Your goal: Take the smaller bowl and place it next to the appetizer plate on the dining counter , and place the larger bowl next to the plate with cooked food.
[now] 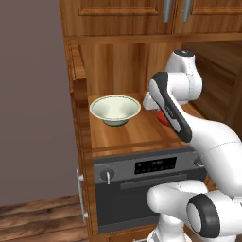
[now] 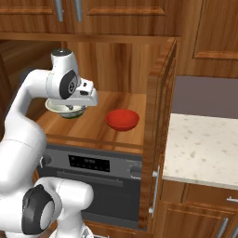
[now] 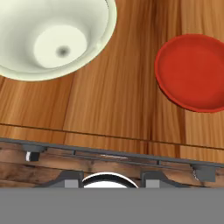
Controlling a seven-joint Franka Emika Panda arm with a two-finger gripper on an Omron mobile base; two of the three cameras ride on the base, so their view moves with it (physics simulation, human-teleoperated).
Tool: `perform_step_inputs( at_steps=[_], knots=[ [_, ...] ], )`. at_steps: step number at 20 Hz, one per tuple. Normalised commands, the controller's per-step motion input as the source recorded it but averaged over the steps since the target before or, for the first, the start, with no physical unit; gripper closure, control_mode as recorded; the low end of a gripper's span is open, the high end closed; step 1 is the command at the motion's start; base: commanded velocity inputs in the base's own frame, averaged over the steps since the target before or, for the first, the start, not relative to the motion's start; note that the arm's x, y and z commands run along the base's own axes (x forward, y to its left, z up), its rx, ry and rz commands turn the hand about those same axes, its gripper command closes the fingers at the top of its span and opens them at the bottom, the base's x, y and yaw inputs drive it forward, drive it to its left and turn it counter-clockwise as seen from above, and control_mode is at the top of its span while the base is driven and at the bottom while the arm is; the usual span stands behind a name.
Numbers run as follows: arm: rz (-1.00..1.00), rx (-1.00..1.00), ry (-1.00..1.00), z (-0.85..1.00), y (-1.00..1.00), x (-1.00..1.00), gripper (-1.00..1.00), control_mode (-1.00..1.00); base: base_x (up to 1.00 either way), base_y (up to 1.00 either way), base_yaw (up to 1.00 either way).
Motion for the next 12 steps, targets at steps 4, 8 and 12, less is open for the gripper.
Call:
perform_step_inputs(
  at_steps=[4,8,12],
  knots=[
    [-0.04,0.0,-0.06,-0.02,0.0,-0.25,-1.0,-1.0,0.0,0.0,0.0],
    [-0.21,0.0,-0.31,-0.24,0.16,-0.73,-1.0,-1.0,0.0,0.0,0.0],
    [-0.32,0.0,-0.43,-0.12,0.52,-0.35,-1.0,-1.0,0.0,0.0,0.0]
  ],
)
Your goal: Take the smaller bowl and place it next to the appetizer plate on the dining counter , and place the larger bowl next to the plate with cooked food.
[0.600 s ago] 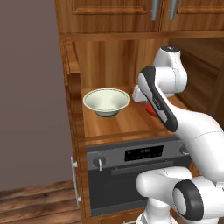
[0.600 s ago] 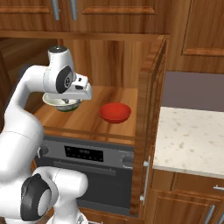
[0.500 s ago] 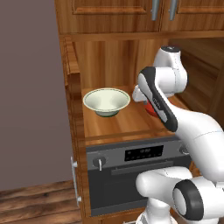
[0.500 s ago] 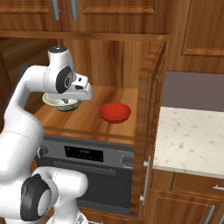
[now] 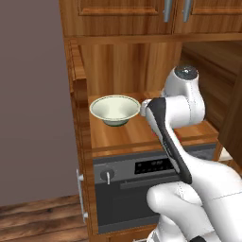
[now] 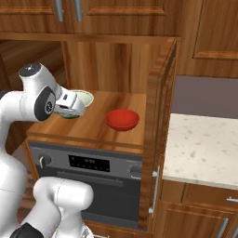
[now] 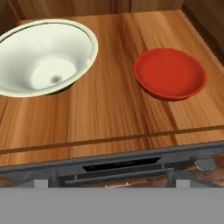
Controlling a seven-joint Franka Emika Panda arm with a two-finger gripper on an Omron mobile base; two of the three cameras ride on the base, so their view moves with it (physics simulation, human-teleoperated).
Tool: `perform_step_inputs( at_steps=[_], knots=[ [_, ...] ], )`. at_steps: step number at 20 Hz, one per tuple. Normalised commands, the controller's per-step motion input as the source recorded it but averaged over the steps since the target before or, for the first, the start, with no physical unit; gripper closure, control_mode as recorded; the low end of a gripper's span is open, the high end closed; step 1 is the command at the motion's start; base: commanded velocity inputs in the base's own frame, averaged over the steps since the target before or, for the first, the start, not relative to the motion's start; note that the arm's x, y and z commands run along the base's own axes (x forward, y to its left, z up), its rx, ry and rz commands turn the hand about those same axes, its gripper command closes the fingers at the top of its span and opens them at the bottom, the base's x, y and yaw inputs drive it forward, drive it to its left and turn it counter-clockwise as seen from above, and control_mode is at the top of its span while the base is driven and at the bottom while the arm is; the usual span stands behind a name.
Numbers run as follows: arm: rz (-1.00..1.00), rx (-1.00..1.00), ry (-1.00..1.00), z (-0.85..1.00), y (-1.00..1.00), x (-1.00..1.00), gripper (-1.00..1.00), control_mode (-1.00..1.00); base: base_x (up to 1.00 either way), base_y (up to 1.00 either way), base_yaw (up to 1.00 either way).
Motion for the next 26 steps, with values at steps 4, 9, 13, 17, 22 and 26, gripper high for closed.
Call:
perform_step_inputs(
  at_steps=[4,9,13,17,22,26],
  knots=[
    [-0.32,0.12,-0.31,-0.07,0.27,0.19,-1.0,-1.0,0.0,0.0,0.0],
    [-0.18,0.33,-0.03,-0.01,0.0,0.09,-1.0,-1.0,0.0,0.0,0.0],
    [0.0,0.41,0.04,0.0,0.0,0.0,-1.0,-1.0,0.0,0.0,0.0],
    [0.05,0.21,0.04,0.0,0.11,0.05,-1.0,-1.0,0.0,0.0,0.0],
    [0.04,-0.01,-0.02,-0.05,0.21,0.4,-1.0,-1.0,0.0,0.0,0.0],
    [0.0,0.0,-0.05,-0.13,0.02,0.67,-1.0,-1.0,0.0,0.0,0.0]
  ],
)
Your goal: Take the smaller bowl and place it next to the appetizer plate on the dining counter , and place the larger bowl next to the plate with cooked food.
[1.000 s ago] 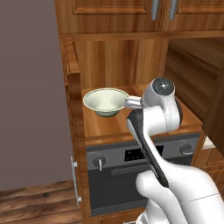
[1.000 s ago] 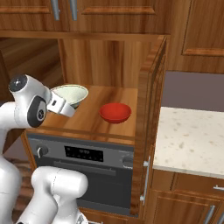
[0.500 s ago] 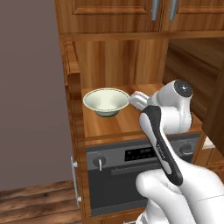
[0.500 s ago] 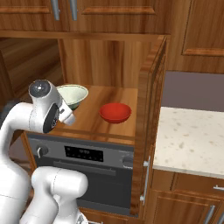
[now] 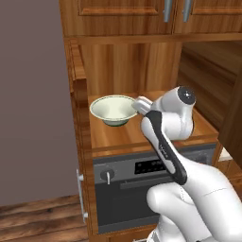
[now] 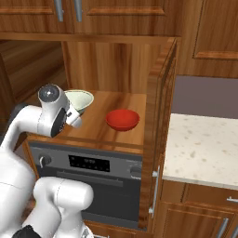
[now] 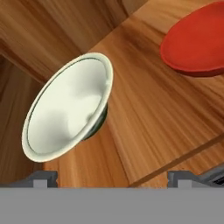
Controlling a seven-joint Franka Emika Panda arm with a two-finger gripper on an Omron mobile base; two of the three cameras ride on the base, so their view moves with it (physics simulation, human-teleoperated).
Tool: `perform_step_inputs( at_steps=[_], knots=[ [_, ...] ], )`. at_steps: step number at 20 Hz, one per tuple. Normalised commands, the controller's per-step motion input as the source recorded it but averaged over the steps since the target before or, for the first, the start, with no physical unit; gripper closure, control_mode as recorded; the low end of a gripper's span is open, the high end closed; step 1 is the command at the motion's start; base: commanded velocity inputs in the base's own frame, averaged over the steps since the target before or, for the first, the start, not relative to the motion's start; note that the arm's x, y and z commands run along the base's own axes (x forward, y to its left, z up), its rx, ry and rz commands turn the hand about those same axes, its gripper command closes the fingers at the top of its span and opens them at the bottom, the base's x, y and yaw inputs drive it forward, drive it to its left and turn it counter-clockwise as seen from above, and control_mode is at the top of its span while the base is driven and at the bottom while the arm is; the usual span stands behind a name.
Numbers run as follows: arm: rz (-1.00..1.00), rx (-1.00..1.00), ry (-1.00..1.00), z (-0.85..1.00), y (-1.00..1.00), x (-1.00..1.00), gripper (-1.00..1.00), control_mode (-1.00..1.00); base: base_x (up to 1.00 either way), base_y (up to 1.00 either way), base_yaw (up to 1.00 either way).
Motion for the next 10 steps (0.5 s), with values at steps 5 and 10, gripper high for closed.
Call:
perform_step_inputs(
  at_steps=[5,10],
  knots=[
    [0.0,0.0,-0.01,-0.19,0.0,0.74,-1.0,-1.0,0.0,0.0,0.0],
    [0.0,0.0,0.01,-0.18,0.05,0.69,-1.0,-1.0,0.0,0.0,0.0]
  ],
)
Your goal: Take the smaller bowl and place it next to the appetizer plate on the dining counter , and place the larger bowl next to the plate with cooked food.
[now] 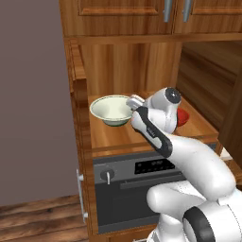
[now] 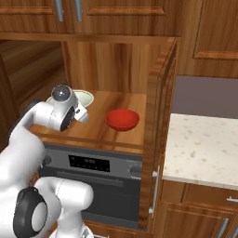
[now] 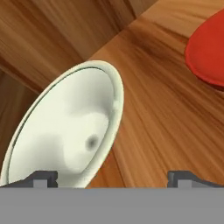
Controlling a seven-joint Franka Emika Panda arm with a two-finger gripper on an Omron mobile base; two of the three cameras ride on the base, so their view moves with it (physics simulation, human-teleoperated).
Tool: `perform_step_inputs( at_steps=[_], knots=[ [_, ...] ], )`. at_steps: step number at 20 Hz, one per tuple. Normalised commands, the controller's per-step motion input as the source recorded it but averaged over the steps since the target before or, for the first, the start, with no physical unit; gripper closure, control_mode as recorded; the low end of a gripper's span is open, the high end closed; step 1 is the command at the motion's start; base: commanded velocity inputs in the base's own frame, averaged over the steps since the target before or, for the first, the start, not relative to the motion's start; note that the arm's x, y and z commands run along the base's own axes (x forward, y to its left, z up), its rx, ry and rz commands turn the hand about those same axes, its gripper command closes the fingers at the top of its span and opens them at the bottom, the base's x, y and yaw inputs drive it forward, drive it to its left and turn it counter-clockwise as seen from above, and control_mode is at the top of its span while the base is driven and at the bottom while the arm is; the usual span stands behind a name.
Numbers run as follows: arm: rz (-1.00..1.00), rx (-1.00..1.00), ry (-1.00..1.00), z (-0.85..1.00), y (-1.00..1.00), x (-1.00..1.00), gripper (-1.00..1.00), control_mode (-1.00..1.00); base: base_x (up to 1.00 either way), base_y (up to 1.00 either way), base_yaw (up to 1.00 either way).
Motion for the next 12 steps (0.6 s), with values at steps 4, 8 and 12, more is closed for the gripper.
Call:
perform_step_inputs(
  at_steps=[4,8,12],
  knots=[
    [0.0,0.0,0.06,-0.19,0.13,0.58,-1.0,-1.0,0.0,0.0,0.0],
    [0.0,0.0,0.1,-0.24,0.17,0.4,-1.0,-1.0,0.0,0.0,0.0],
    [0.0,0.0,0.09,-0.23,0.17,0.29,-1.0,-1.0,0.0,0.0,0.0]
  ],
)
